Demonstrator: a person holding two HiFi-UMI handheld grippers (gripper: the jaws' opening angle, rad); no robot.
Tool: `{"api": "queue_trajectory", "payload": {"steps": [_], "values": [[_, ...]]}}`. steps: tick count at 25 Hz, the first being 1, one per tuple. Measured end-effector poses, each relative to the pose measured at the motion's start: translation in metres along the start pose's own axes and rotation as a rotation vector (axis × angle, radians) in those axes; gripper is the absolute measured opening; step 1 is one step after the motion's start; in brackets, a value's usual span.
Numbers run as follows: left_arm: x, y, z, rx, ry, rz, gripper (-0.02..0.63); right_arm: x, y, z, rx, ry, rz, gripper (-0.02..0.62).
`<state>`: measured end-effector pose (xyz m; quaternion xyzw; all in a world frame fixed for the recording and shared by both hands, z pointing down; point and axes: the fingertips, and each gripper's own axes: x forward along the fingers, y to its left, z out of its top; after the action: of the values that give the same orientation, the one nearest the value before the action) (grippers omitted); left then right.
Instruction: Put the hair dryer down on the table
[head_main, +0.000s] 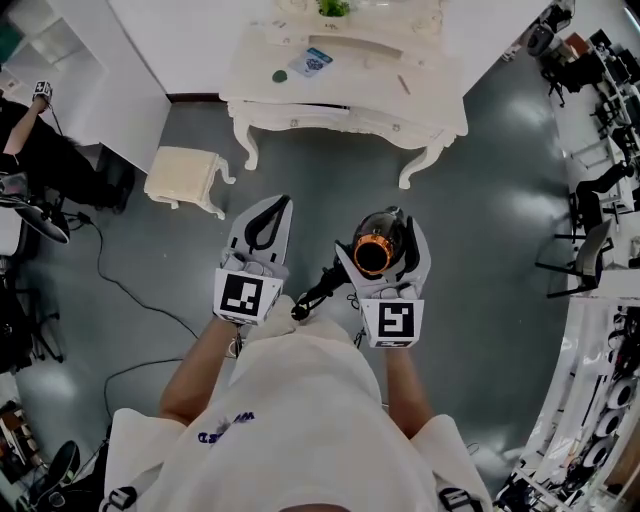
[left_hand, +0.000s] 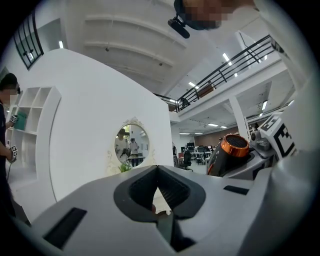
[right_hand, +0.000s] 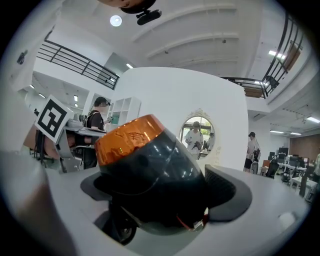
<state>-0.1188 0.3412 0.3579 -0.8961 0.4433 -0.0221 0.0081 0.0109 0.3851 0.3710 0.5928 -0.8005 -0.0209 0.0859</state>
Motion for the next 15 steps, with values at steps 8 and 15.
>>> {"api": "queue_trajectory", "payload": {"steps": [8, 15], "values": [[0.041, 0.013, -0.001, 0.014, -0.013, -0.015, 0.009, 0.033, -0.027, 0.006, -0.007, -0.028, -0.019, 0.554], [0.096, 0.033, -0.009, -0.006, -0.024, -0.035, 0.009, 0.077, -0.055, 0.001, -0.017, -0.013, -0.048, 0.555]]}}
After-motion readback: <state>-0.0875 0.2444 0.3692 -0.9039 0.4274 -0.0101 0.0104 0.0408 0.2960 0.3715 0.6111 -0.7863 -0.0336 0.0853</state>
